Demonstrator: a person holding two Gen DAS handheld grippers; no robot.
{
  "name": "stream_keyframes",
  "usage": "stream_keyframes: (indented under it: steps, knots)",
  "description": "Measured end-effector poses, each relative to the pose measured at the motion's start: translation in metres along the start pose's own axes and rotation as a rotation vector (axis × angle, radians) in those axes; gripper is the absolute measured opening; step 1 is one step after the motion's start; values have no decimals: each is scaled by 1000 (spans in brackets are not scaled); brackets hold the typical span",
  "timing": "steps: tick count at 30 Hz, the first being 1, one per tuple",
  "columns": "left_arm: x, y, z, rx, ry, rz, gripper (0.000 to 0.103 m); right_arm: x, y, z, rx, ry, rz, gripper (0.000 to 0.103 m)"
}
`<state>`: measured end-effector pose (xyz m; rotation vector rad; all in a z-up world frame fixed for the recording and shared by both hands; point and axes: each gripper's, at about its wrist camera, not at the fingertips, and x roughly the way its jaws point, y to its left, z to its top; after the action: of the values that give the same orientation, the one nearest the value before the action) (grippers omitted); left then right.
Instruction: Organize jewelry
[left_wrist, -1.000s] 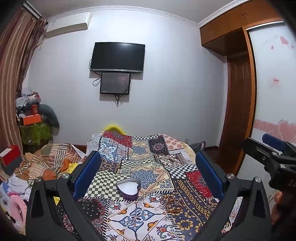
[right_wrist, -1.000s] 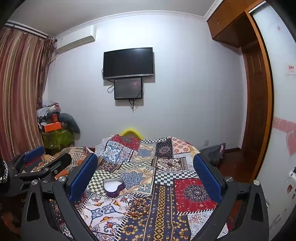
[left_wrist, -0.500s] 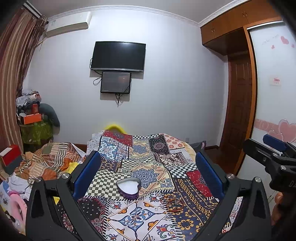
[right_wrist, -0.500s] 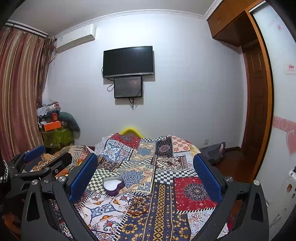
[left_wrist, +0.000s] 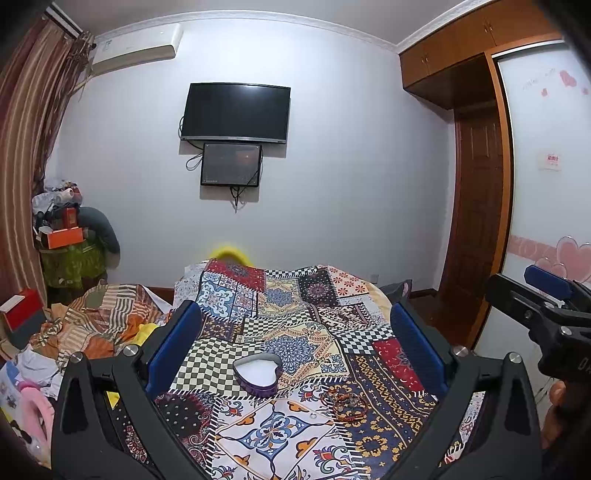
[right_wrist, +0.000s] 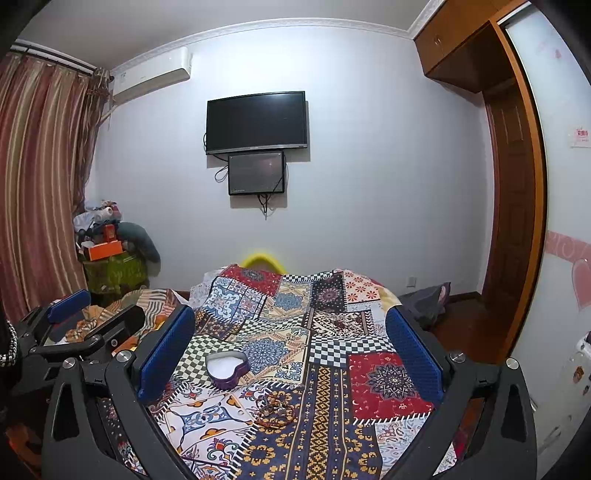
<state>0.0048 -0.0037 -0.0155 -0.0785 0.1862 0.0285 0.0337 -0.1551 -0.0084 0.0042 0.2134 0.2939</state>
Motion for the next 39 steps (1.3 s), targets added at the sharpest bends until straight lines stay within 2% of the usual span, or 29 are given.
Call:
stream_keyframes:
  steps: [39]
  knots:
    - [5, 1, 4, -1, 16, -7, 103, 4, 0, -2, -4, 20, 5, 102]
